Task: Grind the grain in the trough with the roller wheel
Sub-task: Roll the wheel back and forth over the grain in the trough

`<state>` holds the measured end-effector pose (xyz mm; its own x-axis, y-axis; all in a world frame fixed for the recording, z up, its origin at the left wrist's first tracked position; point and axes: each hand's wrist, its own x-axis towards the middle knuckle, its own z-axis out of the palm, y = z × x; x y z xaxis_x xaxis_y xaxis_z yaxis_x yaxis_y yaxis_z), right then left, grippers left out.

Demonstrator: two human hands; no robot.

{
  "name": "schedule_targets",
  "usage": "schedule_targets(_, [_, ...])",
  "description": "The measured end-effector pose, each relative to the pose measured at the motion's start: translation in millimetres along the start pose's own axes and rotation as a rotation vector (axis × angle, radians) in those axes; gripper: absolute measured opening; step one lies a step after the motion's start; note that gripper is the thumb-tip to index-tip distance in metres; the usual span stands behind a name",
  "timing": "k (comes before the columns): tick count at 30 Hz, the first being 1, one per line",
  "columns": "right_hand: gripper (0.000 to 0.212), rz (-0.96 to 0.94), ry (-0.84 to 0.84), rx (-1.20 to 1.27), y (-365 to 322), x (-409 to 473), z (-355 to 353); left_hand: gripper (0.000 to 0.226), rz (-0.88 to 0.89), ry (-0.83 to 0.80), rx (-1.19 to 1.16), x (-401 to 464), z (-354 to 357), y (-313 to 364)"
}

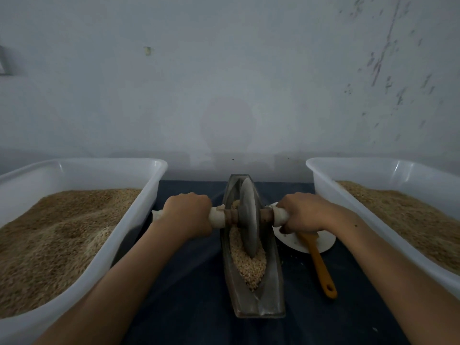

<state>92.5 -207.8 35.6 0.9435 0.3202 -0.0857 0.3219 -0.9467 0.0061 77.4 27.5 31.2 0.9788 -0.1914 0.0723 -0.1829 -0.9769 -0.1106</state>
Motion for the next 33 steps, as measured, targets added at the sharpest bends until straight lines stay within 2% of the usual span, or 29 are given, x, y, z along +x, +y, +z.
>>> schedule_targets(2, [0.010,-0.012,0.107,-0.042,-0.8,1.0,4.4,0.023,-0.017,0.049,0.002,-0.1,2.3,0.5])
schedule_targets(4, [0.019,-0.023,0.238,-0.065,-1.7,2.8,9.8,0.017,-0.030,0.128,-0.001,-0.4,5.3,1.3])
schedule_targets(8, [0.014,-0.037,0.427,-0.089,-2.5,4.8,17.4,0.009,-0.045,0.262,-0.013,-2.6,9.1,3.4])
schedule_targets(11, [0.017,-0.031,0.404,-0.102,-2.9,4.3,16.0,0.011,-0.037,0.237,-0.013,-2.5,9.5,2.7])
schedule_targets(14, [0.025,-0.004,0.219,-0.105,-3.6,2.6,7.0,0.021,-0.031,0.115,0.000,-1.2,6.7,0.8])
schedule_targets(17, [0.009,0.007,0.074,-0.078,-6.4,-1.1,-0.9,0.030,-0.020,-0.001,-0.012,-0.2,3.5,-1.5])
schedule_targets(20, [0.023,0.039,-0.013,-0.079,-9.6,-4.6,-5.6,0.034,-0.008,-0.030,-0.015,0.9,2.2,-3.5])
schedule_targets(22, [0.022,0.048,-0.004,-0.075,-10.2,-5.2,-5.5,0.033,-0.010,-0.022,-0.023,1.6,3.1,-3.6])
schedule_targets(24, [0.011,0.044,0.063,-0.082,-9.2,-3.7,-1.2,0.027,-0.019,0.024,-0.024,2.3,5.4,-2.7])
schedule_targets(25, [0.005,0.041,0.115,-0.093,-9.4,-3.1,1.5,0.023,-0.023,0.067,-0.020,2.1,7.0,-2.0])
schedule_targets(29, [0.006,0.041,0.361,-0.127,-9.7,1.7,12.5,0.010,-0.028,0.250,-0.019,-0.1,11.9,-0.1])
schedule_targets(33, [0.001,0.033,0.412,-0.127,-9.0,2.2,14.7,0.009,-0.029,0.253,-0.035,-0.5,12.6,0.0])
